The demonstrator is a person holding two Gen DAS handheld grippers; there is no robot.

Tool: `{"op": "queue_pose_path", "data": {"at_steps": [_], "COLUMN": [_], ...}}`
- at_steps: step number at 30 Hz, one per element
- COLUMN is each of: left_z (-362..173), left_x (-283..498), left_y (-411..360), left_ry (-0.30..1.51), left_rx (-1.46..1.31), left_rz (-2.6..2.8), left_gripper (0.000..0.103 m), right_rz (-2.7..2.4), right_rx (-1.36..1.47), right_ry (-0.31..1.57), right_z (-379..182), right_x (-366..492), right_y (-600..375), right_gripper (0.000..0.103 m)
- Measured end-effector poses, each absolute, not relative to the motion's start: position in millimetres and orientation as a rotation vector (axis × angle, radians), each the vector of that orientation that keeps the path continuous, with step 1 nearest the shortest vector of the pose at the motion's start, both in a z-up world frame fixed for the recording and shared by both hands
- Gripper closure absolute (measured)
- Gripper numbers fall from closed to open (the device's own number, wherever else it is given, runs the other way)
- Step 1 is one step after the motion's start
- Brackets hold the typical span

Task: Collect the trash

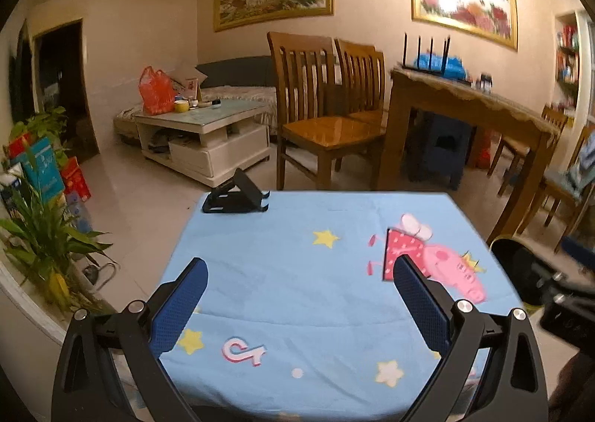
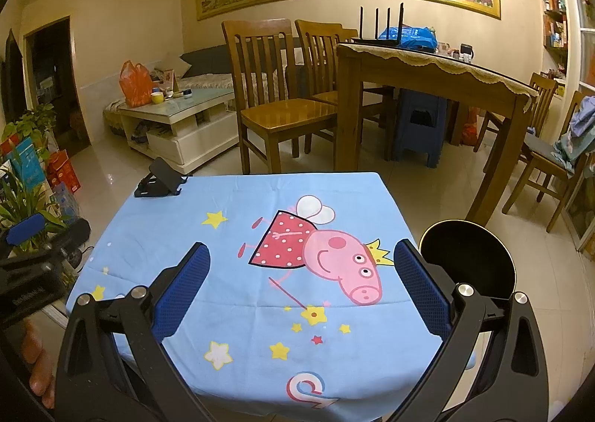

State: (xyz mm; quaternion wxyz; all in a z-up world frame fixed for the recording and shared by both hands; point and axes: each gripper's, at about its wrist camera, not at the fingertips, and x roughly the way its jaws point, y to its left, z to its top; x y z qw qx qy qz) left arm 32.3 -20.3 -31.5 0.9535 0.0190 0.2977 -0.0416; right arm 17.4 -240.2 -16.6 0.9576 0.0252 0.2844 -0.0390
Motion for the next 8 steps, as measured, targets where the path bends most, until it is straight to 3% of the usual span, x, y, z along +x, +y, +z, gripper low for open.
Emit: {"op": "queue_pose_path", "data": {"at_steps": [8], "left_z": [-37.7], "left_x": [41.5], "left_y": [-11.2], "left_ry": [0.65], "left_rx": [0.054], "left_rz": [-0.032], "left_gripper": [0.007], "right_rz": [-0.077], "right_rx": [0.051], "right_ry": [0.578], "right_z": [-16.4], "right_x": [17.5], "right_y": [-242.0], "right_gripper": [0.005]}}
